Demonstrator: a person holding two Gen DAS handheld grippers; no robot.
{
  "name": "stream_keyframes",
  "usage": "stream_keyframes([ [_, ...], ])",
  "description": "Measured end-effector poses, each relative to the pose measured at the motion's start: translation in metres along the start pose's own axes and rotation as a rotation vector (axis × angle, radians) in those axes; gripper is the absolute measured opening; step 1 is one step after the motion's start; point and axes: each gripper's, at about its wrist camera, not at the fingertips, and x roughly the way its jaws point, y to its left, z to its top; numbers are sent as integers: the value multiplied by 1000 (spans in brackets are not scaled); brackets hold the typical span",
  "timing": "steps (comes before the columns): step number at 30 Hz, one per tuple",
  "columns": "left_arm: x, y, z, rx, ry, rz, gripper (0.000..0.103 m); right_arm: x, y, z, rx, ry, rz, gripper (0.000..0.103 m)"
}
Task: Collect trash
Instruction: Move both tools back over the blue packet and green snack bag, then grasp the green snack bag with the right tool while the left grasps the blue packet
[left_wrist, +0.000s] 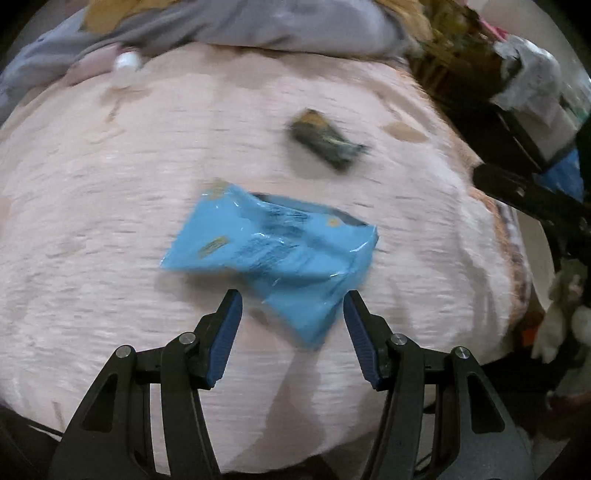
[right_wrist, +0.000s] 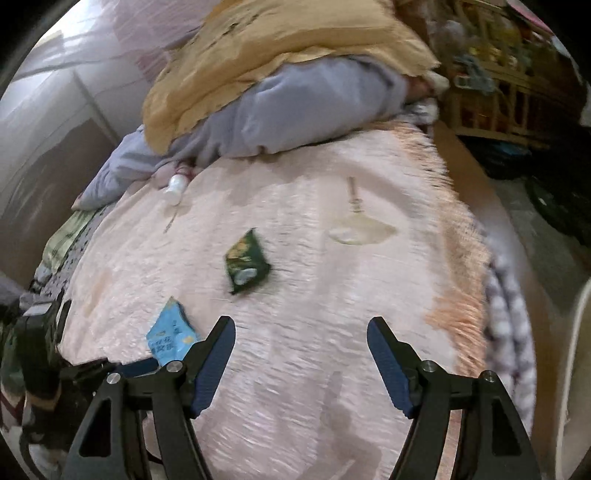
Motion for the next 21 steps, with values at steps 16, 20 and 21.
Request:
stream_keyframes([
  [16, -24, 60, 10, -219, -57, -111, 59, 139, 63, 53, -210, 136, 34, 39],
  [20, -5, 53, 19, -258, -56, -166, 60, 136, 62, 47, -232, 122, 22, 35],
  [21, -1, 51, 22, -262, -58, -171, 60, 128, 60, 46, -228, 106, 16, 35],
])
